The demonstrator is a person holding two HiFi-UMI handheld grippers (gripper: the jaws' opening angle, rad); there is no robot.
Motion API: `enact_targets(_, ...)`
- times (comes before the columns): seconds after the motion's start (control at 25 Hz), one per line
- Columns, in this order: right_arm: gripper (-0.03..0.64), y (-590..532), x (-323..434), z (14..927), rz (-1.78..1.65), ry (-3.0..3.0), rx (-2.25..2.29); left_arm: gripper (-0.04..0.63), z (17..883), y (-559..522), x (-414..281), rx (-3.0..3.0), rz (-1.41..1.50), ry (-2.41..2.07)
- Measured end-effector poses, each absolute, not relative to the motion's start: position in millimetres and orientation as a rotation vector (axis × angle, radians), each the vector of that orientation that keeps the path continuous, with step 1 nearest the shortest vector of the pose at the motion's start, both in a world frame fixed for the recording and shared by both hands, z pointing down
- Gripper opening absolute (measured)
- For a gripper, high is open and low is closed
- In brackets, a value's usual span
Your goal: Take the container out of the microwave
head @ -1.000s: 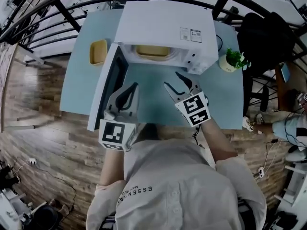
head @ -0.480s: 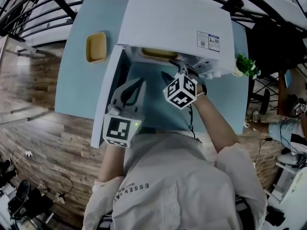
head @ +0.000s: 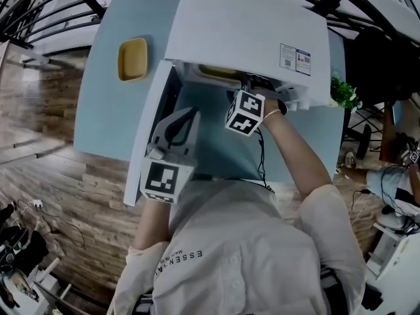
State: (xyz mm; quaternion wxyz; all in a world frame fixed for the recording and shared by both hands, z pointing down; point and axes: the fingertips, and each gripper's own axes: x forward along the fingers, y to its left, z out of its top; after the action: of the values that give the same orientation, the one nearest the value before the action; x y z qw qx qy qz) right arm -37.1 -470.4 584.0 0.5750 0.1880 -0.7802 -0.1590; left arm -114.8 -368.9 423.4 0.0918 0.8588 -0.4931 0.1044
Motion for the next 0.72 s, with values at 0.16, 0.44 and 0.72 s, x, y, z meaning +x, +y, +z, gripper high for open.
enact_targets(0.16, 0.173, -475.1, -37.4, 591.8, -0.423, -1.779, 0.406, 0.002, 423.3, -368.4, -114.5, 2.537, 0.310, -1.464)
enact_targets(0.44, 0.071, -488.9, -38.7, 594.4, -0.497, -1.718, 0.408, 0.002, 417.0, -364.4, -115.0, 2.575, 0.312, -1.467)
enact_targets(0.72, 0.026, -488.3, -37.2, 599.0, -0.475, -1.718, 0.408, 0.002, 414.7, -358.9, -116.5, 2.589, 0.313, -1.472)
